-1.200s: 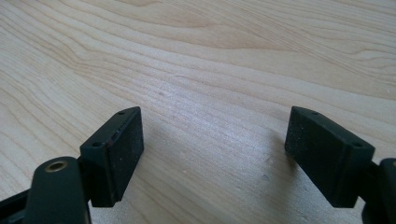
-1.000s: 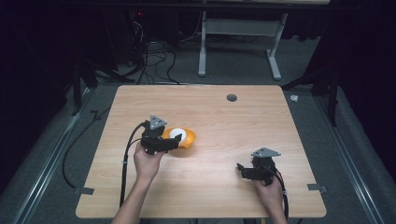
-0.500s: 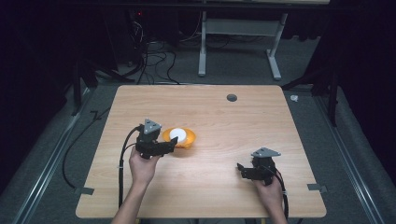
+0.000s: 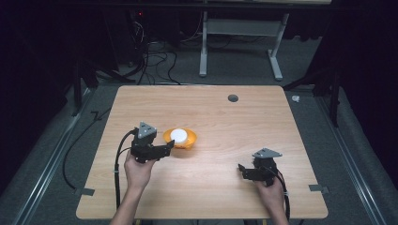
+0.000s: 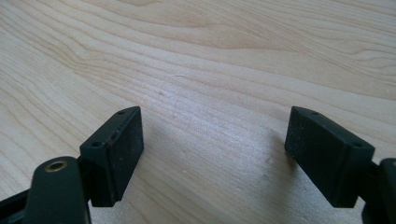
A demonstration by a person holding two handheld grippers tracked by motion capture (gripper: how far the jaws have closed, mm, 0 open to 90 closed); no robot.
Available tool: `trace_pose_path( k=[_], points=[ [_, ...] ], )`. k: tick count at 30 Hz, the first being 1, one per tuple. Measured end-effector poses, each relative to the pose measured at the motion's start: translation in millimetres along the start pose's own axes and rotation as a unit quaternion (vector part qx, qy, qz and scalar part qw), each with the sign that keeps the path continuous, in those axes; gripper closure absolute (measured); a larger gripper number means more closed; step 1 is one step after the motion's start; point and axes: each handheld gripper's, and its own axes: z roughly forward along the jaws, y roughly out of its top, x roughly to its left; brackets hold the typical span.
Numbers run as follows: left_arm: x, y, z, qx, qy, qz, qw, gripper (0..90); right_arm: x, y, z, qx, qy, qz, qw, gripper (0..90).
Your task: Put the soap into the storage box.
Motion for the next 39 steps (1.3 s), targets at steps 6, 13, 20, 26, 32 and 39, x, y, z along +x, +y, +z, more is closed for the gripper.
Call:
trace_pose_path(
  k=[6, 13, 20, 26, 32, 39],
  points=[
    [2.7, -4.4, -7.7, 0.0, 0.004, 0.0, 1.0, 23.3, 0.0, 0.0, 0.0, 0.0, 0.0, 0.0, 1.0, 20.5],
    [4.8, -10.2, -14.3, -0.006, 0.003, -0.01, 0.9999, 23.3, 0.0, 0.0, 0.0, 0.0, 0.0, 0.0, 1.0, 20.5],
    [7.7, -19.2, -24.4, -0.012, 0.0, -0.019, 0.9998, 23.4, 0.1, 0.0, 0.0, 0.0, 0.0, 0.0, 1.0, 20.5],
    [10.5, -23.8, -29.6, -0.013, 0.003, -0.023, 0.9997, 23.5, 0.1, 0.0, 0.1, 0.0, 0.0, 0.0, 1.0, 20.5],
    [11.9, -30.3, -32.1, -0.011, 0.004, -0.026, 0.9996, 23.4, 0.1, 0.0, 0.1, 0.0, -0.001, -0.001, 1.0, 20.5],
    [14.8, -37.3, -35.7, -0.012, 0.005, -0.032, 0.9994, 23.4, 0.2, 0.1, 0.2, 0.0, -0.001, -0.001, 1.0, 20.5]
  ],
)
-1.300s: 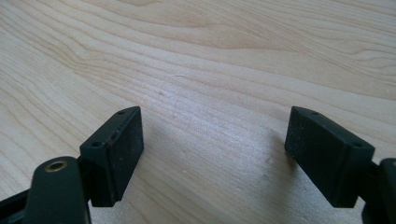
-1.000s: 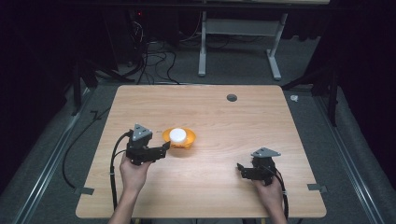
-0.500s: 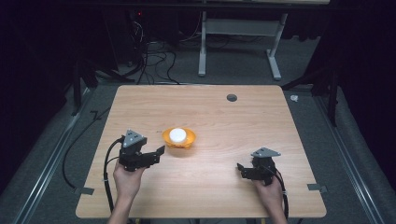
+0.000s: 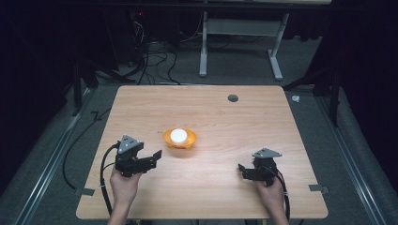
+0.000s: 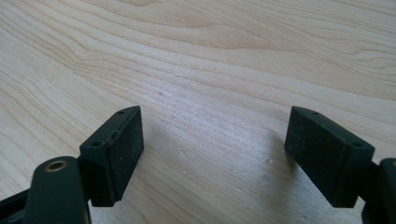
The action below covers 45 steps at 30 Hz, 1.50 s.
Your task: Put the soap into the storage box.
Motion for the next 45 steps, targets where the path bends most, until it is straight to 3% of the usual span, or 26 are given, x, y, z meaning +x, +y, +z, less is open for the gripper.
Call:
trace_pose_path(
  k=[19, 45],
  points=[
    [11.3, -19.9, 2.5, 0.01, 0.018, -0.019, 0.9996, 23.3, 0.2, 0.2, 0.2, 0.0, -0.001, 0.002, 1.0, 20.5],
    [15.9, -34.8, 11.1, 0.036, 0.02, -0.034, 0.9986, 23.0, 0.1, 0.1, 0.1, 0.0, -0.001, 0.0, 1.0, 20.4]
  ],
)
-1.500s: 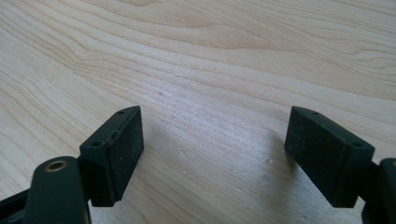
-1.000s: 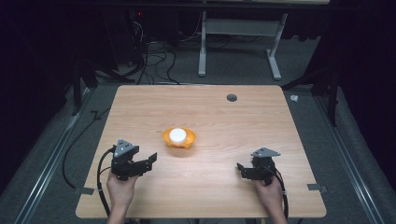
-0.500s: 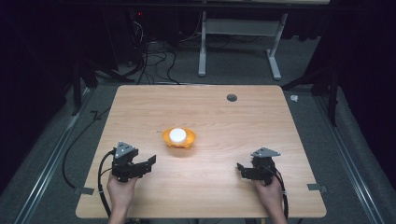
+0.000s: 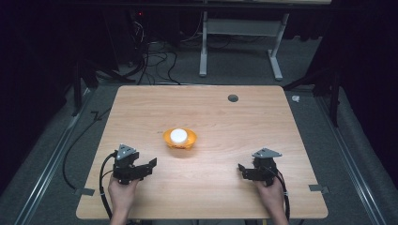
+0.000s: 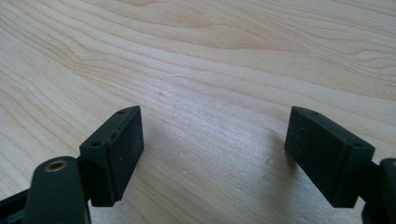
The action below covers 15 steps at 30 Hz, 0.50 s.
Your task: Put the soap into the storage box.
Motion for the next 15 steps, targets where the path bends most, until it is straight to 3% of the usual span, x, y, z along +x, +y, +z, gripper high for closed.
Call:
trace_pose_path(
  k=[15],
  points=[
    [-1.6, -7.1, 5.7, 0.009, -0.004, -0.007, 0.9999, 22.6, 0.0, 0.0, 0.0, 0.0, 0.0, 0.0, 1.0, 20.5]
  ],
)
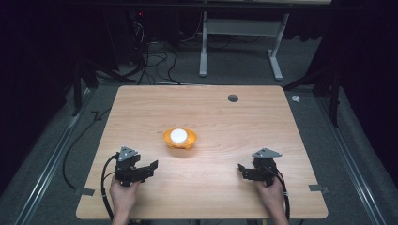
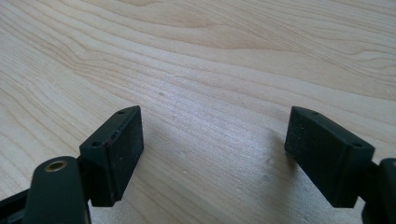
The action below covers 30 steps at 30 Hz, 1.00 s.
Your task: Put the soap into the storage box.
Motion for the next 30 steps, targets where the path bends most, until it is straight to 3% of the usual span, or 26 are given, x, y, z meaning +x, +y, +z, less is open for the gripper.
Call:
trace_pose_path(
  k=[17, 30],
  points=[
    [-6.2, -7.8, 13.6, 0.018, -0.005, -0.003, 0.9998, 23.0, 0.1, 0.0, 0.0, 0.0, 0.001, 0.0, 1.0, 20.4],
    [-8.3, -14.5, 24.1, 0.03, 0.006, 0.0, 0.9995, 23.2, 0.2, -0.1, -0.2, 0.0, 0.001, 0.0, 1.0, 20.4]
  ],
)
